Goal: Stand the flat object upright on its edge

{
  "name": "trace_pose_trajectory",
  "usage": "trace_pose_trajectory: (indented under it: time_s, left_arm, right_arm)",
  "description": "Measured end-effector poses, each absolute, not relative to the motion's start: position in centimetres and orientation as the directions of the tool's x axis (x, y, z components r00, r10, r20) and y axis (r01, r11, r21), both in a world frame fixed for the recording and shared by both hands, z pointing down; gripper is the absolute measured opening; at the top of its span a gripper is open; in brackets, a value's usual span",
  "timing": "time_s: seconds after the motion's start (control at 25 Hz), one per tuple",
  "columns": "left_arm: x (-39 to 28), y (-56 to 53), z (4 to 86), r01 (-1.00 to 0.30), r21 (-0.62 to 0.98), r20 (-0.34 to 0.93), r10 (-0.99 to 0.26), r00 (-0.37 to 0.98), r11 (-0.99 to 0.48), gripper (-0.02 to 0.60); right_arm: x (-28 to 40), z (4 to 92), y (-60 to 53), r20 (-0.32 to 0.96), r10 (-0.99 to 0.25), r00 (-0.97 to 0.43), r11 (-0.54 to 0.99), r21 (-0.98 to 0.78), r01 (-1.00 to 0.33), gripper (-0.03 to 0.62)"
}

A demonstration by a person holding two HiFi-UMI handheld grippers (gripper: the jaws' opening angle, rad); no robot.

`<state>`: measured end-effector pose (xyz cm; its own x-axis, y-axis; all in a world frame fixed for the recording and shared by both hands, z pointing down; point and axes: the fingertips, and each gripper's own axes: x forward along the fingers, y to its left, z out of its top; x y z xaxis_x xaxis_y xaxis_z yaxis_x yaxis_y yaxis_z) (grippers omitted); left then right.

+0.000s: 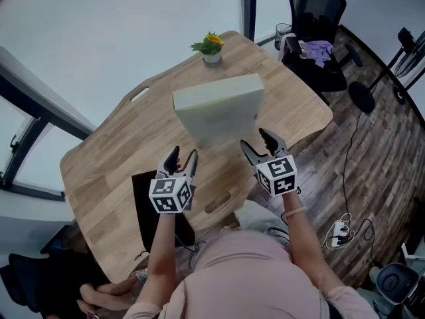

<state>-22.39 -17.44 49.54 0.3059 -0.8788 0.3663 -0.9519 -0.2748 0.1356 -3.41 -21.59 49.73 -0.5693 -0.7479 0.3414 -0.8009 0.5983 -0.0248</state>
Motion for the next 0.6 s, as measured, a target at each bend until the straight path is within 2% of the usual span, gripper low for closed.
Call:
trace_pose_trajectory:
  time_s: [0.4, 0.6]
  left_arm:
    - [-21.9, -14.9, 48.5, -0.960, 0.103, 0.351, -0.893, 0.280, -0.261, 0.146]
    - [-21.4, -13.3, 48.4, -0.959, 0.094, 0.350, -0.893, 0.282, -0.266, 0.126]
  right_arm:
    - [-2.7, 49.2, -19.0, 0.328, -0.760, -0.561, 0.578, -0.054, -0.814, 0.229]
    - [-2.3, 49.0, -17.5, 0.315, -0.768, -0.558, 0.567, -0.070, -0.821, 0.207]
